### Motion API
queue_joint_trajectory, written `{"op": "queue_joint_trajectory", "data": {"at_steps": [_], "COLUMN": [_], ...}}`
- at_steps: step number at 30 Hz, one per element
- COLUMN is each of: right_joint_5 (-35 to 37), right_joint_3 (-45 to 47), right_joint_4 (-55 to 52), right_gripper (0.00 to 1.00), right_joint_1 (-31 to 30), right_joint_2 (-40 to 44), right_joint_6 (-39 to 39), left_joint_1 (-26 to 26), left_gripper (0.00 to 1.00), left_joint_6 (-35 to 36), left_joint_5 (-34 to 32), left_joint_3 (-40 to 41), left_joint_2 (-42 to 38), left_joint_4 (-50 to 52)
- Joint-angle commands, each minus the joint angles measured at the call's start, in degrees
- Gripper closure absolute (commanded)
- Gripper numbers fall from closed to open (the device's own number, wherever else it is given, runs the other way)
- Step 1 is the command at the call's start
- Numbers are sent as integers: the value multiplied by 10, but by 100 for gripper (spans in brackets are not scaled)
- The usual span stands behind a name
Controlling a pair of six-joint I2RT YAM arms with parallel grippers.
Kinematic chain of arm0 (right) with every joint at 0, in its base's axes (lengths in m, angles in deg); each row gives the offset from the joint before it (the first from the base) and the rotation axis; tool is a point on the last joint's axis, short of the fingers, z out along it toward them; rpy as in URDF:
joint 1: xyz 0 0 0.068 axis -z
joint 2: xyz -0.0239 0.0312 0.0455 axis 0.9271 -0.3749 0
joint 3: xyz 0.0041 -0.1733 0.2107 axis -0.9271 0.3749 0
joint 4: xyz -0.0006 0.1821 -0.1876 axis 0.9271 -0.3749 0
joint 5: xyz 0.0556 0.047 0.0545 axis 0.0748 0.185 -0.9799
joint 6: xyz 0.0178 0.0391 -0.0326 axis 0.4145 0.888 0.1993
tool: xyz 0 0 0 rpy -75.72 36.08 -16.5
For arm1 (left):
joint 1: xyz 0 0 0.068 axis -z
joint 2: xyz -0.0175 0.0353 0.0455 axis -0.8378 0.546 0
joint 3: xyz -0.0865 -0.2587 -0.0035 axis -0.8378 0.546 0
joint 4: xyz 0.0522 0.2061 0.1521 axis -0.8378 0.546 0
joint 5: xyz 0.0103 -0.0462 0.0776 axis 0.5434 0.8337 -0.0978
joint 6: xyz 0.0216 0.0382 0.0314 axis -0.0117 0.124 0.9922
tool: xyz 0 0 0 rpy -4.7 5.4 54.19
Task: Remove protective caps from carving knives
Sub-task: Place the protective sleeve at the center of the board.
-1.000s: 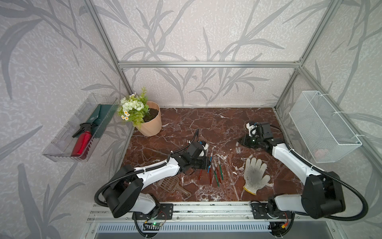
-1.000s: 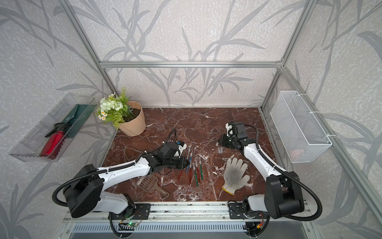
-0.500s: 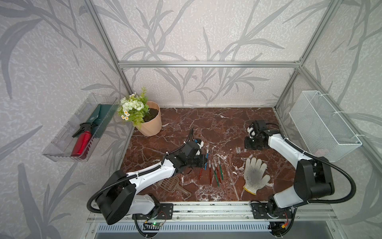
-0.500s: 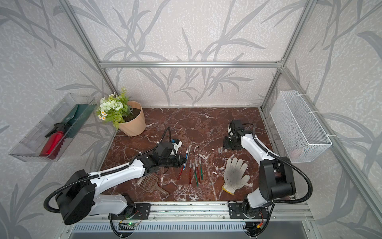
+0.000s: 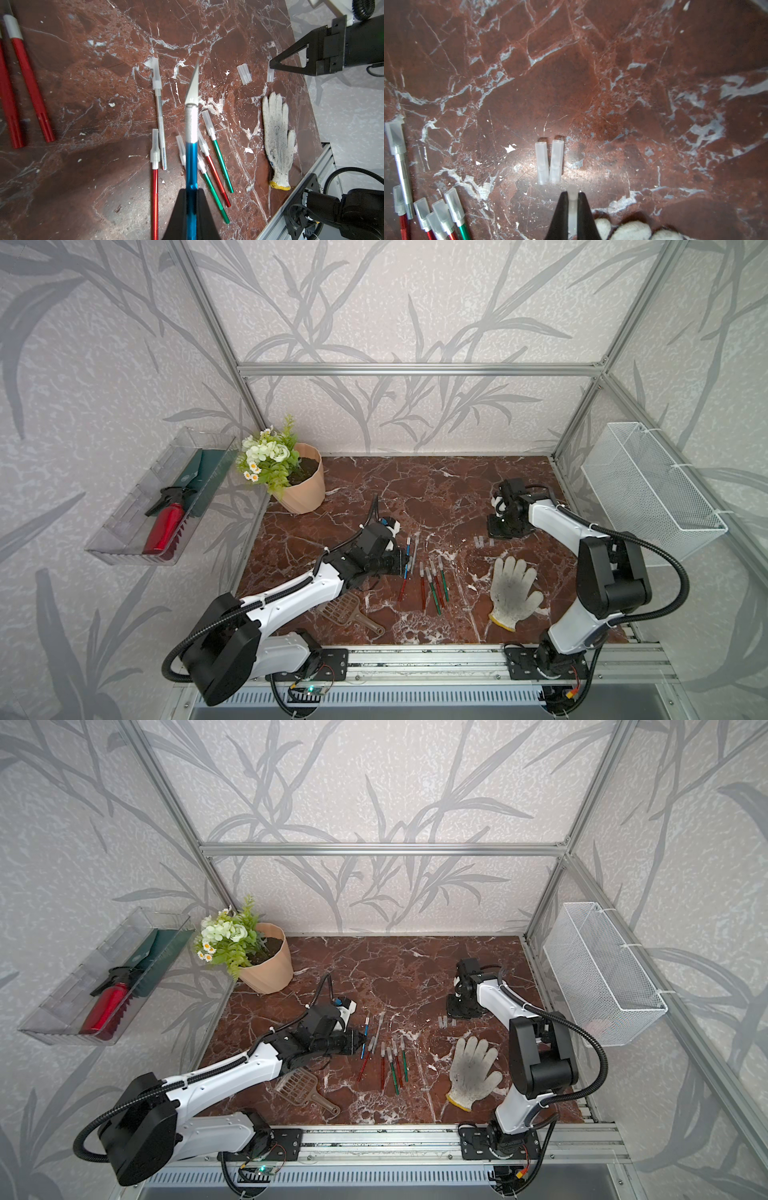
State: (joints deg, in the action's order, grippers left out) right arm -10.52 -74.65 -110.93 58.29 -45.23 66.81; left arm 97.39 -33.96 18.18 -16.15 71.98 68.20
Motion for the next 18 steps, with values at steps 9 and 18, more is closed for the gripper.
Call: {"op": "queue_joint_trajectory", "data": {"at_steps": [9, 18], "right_joint_5": [-2, -7], "right_joint_3": [-26, -29], "right_joint_4": [5, 18], "right_gripper": [92, 91], "right_joint_1": [-3, -2], "right_joint_2": [-52, -72], "right_joint_6": [-9, -8], "left_joint_1": [-4, -6], "left_gripper": [97, 97], "left_joint_6": [11, 11], "left_joint_5": [-11, -11], "left_joint_3": [1, 3], "left_joint_2": [-21, -24], "left_joint_4": [26, 33]}}
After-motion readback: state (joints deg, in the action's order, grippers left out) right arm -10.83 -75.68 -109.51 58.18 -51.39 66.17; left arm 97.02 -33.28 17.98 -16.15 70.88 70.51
